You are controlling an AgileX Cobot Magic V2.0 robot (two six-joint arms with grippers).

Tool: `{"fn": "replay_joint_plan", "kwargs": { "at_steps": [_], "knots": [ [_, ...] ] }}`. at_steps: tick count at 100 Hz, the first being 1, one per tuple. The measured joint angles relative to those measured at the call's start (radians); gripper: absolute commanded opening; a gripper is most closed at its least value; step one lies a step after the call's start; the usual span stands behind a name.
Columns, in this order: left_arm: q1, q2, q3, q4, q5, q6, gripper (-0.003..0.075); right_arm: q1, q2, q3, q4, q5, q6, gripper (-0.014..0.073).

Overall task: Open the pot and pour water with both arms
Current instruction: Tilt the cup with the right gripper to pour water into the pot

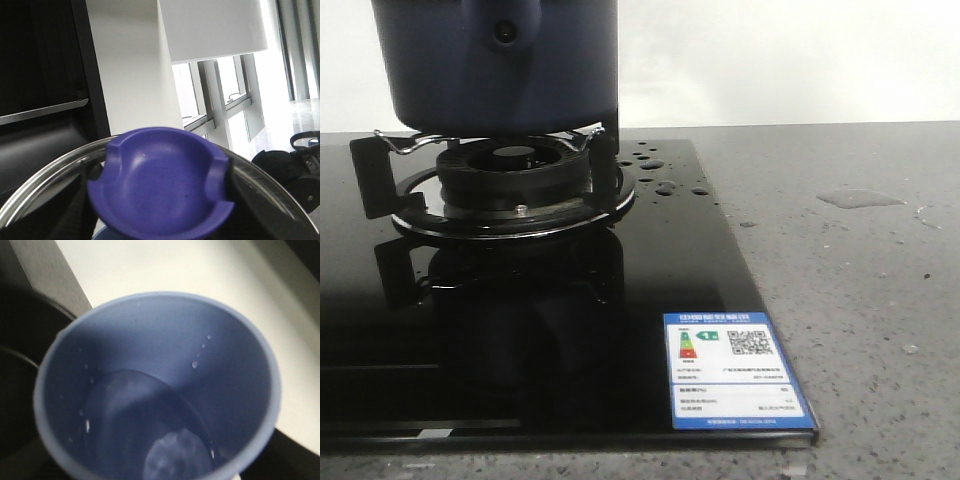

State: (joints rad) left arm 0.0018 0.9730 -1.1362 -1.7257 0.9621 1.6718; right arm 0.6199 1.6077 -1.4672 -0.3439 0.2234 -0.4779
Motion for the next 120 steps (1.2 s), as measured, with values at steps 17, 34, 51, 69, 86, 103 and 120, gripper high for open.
{"fn": "replay_joint_plan", "kwargs": {
  "at_steps": [17,34,51,69,86,103,120],
  "knots": [
    [0.0,0.0,0.0,-0.001,0.0,-0.002,0.0294,0.002,0.047,-0.001,-0.201,-0.005,0.0,0.0235],
    [0.0,0.0,0.0,-0.001,0.0,-0.002,0.0294,0.002,0.076,-0.001,-0.358,-0.04,0.0,0.0235],
    [-0.003,0.0,0.0,-0.001,0.0,-0.002,0.0294,0.004,0.084,-0.001,-0.484,-0.085,0.0,0.0235],
    [-0.022,0.0,0.0,-0.001,-0.004,-0.002,0.0294,0.003,0.084,-0.002,-0.616,-0.105,0.0,0.0235],
    [-0.028,0.0,0.0,-0.001,-0.006,-0.002,0.0294,0.003,0.084,-0.002,-0.728,-0.109,0.0,0.0235],
    [-0.028,0.0,0.0,-0.001,-0.007,-0.002,0.0294,0.001,0.084,-0.002,-0.782,-0.106,0.0,0.0235],
    [-0.028,0.0,0.0,-0.001,-0.007,-0.002,0.0294,0.0,0.084,-0.002,-0.882,-0.106,0.0,0.0235]
  ]
}}
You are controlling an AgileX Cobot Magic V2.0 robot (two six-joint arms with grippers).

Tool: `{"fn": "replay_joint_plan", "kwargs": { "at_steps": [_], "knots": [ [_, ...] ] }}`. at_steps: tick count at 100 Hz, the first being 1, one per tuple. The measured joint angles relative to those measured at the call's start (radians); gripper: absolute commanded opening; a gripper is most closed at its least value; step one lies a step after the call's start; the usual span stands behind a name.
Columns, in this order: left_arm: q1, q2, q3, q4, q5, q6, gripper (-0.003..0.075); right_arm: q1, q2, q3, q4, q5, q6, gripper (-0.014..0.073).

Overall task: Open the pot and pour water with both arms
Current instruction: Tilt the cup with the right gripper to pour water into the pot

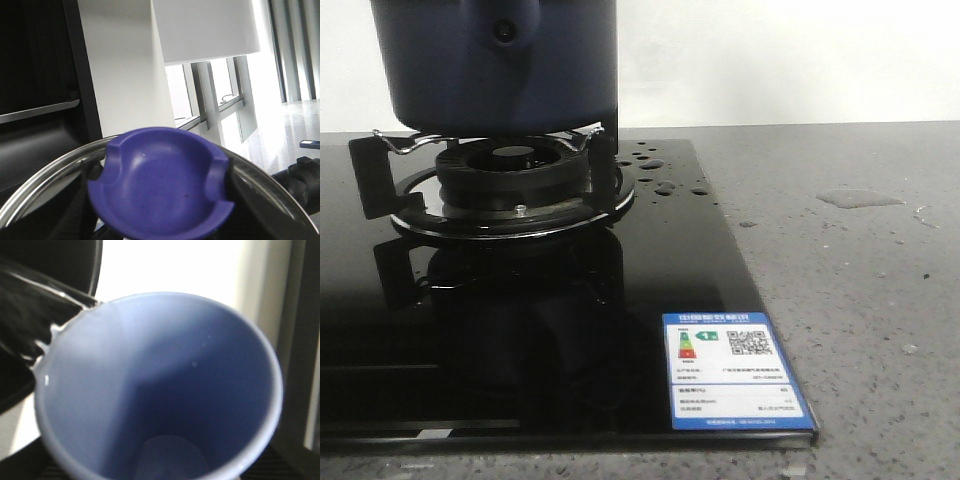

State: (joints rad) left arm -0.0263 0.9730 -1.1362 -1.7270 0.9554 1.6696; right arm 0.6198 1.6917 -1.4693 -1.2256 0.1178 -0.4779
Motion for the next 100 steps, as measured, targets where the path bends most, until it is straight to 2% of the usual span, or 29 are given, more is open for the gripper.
{"fn": "replay_joint_plan", "kwargs": {
  "at_steps": [23,42,90,100],
  "knots": [
    [0.0,0.0,0.0,0.0,0.0,0.0,0.0294,0.0,0.0,-0.004,-0.134,-0.01,0.0,0.0235],
    [0.0,0.0,0.0,0.0,0.0,0.0,0.0294,0.0,0.0,-0.042,-0.192,-0.023,0.0,0.0235],
    [0.0,0.0,0.0,0.016,-0.012,0.0,0.0294,0.0,0.0,-0.11,-0.222,-0.045,0.0,0.0235],
    [0.0,0.0,0.0,0.018,-0.014,0.0,0.0294,0.0,0.008,-0.112,-0.153,-0.049,0.037,0.0235]
  ]
}}
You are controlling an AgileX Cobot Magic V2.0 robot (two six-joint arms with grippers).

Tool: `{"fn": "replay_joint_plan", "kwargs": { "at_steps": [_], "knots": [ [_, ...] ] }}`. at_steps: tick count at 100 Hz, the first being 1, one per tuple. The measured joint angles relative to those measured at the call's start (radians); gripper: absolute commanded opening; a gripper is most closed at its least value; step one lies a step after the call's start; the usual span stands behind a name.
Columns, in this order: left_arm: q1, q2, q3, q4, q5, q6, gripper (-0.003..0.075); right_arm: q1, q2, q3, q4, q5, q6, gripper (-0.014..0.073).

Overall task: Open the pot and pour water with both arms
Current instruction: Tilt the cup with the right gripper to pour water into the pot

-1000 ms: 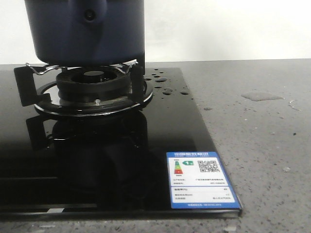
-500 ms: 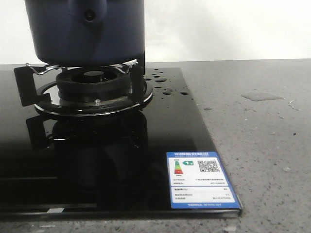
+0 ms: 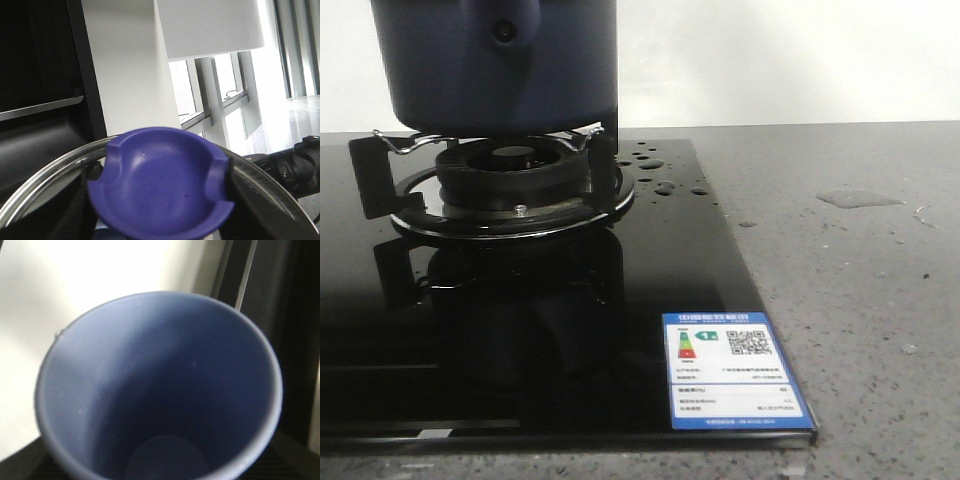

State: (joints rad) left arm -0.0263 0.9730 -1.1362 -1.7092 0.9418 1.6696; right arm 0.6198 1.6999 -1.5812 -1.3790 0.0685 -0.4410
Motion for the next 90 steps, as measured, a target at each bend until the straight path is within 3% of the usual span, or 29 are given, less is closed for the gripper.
{"fn": "replay_joint_plan", "kwargs": {
  "at_steps": [20,37,50,76,90],
  "knots": [
    [0.0,0.0,0.0,0.029,0.0,0.0,0.0294,0.002,0.035,-0.002,0.266,0.014,0.215,0.0235],
    [-0.017,0.0,0.0,0.052,-0.01,0.0,0.0294,0.024,0.038,-0.002,0.405,0.12,0.264,0.0235],
    [-0.048,0.0,0.0,0.074,-0.034,0.0,0.0294,0.028,0.032,-0.002,0.448,0.205,0.342,0.0235],
    [-0.098,0.0,0.0,0.103,-0.081,0.0,0.0294,-0.026,-0.088,-0.002,0.463,0.281,0.712,0.0236],
    [-0.117,0.0,0.0,0.103,-0.089,0.0,0.0294,-0.06,-0.169,0.007,0.465,0.402,0.789,0.0239]
  ]
}}
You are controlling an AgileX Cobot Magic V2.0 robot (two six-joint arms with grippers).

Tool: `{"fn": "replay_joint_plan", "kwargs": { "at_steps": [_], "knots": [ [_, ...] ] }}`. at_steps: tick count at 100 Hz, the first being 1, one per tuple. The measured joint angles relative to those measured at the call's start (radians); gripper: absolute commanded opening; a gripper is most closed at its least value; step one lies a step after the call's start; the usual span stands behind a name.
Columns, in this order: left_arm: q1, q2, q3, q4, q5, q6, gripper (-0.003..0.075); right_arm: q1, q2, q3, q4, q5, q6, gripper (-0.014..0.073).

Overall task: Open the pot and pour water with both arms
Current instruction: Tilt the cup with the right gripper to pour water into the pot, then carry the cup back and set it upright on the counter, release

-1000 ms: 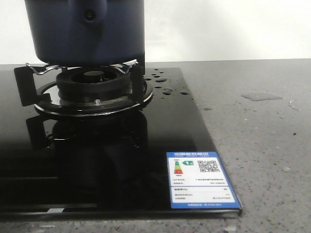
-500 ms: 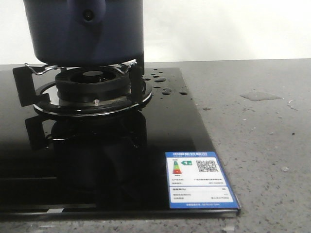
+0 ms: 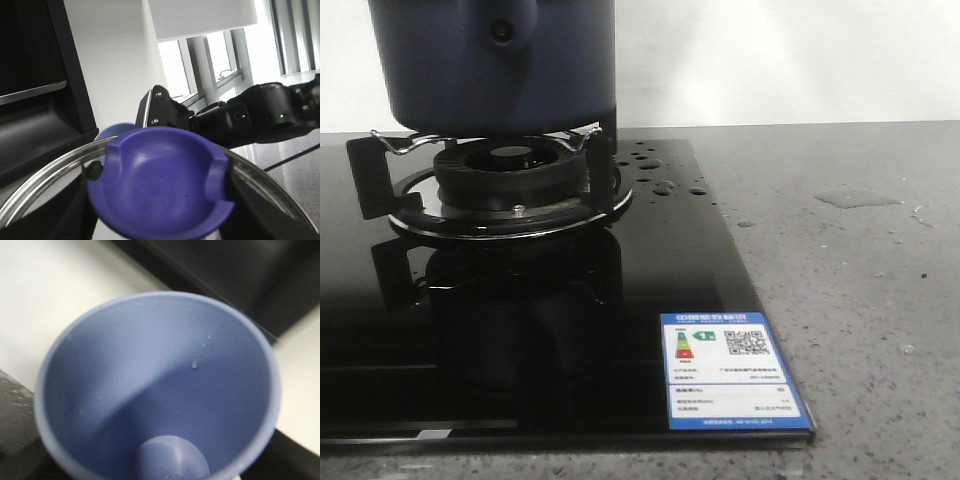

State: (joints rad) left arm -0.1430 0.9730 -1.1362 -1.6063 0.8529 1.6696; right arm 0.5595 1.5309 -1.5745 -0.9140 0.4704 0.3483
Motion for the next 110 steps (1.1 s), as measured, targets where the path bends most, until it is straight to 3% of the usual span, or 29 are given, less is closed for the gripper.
{"fn": "replay_joint_plan", "kwargs": {
  "at_steps": [13,27,42,67,96,110],
  "knots": [
    [-0.009,0.0,0.0,0.002,-0.012,0.0,0.0294,-0.026,-0.102,0.093,0.002,0.04,0.045,0.0239],
    [-0.009,0.0,0.0,0.012,-0.016,0.0,0.0294,-0.069,-0.262,0.302,0.004,0.005,0.157,0.0239],
    [-0.009,0.0,0.003,0.038,-0.016,0.0,0.0294,-0.132,-0.468,0.613,0.004,-0.152,0.271,0.0239],
    [-0.009,0.0,0.038,0.05,-0.05,0.0,0.0294,-0.2,-0.682,1.036,-0.006,-0.442,0.3,0.0239],
    [-0.009,0.02,0.049,0.052,-0.063,0.0,0.0294,-0.271,-0.676,1.161,0.035,-0.516,0.304,0.0246],
    [-0.009,0.022,0.049,0.052,-0.065,0.0,0.0294,-0.279,-0.631,1.161,0.049,-0.56,0.305,0.0409]
  ]
}}
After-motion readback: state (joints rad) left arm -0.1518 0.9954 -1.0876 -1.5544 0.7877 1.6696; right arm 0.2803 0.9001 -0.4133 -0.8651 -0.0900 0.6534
